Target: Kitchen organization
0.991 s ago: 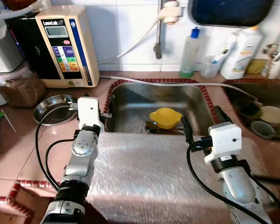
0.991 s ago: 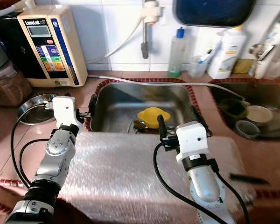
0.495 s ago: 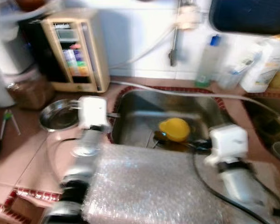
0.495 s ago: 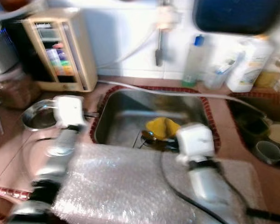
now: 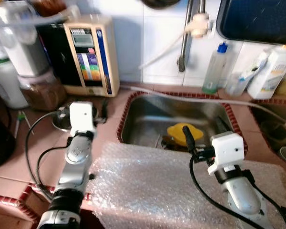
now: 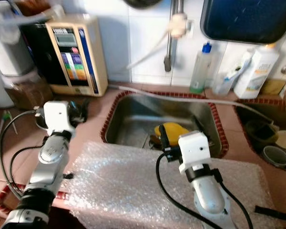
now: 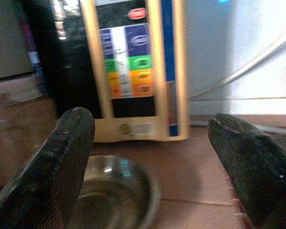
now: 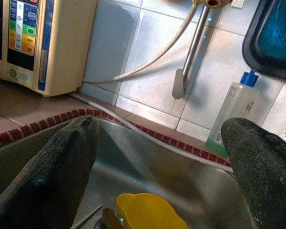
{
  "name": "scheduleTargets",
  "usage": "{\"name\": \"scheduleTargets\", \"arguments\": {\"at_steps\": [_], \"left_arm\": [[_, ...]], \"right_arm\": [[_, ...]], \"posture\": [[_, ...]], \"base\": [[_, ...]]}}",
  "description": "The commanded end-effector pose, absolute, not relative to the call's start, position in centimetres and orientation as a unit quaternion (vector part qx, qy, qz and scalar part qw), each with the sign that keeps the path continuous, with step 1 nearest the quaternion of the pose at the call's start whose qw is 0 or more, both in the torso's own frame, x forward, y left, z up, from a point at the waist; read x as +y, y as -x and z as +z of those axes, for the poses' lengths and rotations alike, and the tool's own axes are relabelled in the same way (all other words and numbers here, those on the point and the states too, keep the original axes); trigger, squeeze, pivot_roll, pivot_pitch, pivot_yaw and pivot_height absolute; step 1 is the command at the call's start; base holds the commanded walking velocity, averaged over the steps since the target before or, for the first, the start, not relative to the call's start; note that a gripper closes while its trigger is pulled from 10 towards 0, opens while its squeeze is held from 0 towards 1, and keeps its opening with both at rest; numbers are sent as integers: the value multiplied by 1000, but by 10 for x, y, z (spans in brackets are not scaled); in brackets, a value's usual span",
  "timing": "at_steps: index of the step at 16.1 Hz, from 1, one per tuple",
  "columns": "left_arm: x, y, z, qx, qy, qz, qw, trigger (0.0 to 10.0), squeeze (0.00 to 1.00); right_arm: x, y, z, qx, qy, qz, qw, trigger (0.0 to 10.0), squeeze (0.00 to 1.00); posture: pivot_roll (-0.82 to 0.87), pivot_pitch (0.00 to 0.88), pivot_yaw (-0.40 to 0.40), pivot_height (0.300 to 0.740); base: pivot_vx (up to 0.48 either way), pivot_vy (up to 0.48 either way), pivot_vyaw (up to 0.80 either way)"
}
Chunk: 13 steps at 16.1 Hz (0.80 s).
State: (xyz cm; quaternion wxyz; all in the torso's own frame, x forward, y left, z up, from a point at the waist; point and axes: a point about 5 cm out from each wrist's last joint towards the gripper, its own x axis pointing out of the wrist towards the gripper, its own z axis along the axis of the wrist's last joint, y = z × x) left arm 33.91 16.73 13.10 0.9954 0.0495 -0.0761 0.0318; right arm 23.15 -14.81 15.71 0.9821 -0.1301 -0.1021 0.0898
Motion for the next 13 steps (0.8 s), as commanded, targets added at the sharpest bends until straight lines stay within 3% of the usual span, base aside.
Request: {"name": "scheduleTargets", "arguments": {"at_steps": [1,5,10,13], "left_arm": [[167,-344,134,-78,-54,35,995,10000,0],[179,-350,119,-34,-80,74,993,10000,0],[201,-362,116,19,-3,160,987,10000,0],[211,-368,123,20,2,189,982,10000,0]], "right_arm": [[-146,-230,163,-114,129,95,980,10000,0],[-141,-217,162,-100,111,133,980,10000,0],[-132,-205,161,-83,95,161,979,10000,0],[-130,-199,159,-75,94,172,978,10000,0]], "posture": [[-2,0,52,740],[-14,0,68,740],[-44,9,68,740],[-59,14,71,740]], "base": [[0,0,0],[0,0,0],[0,0,0],[0,0,0]]}}
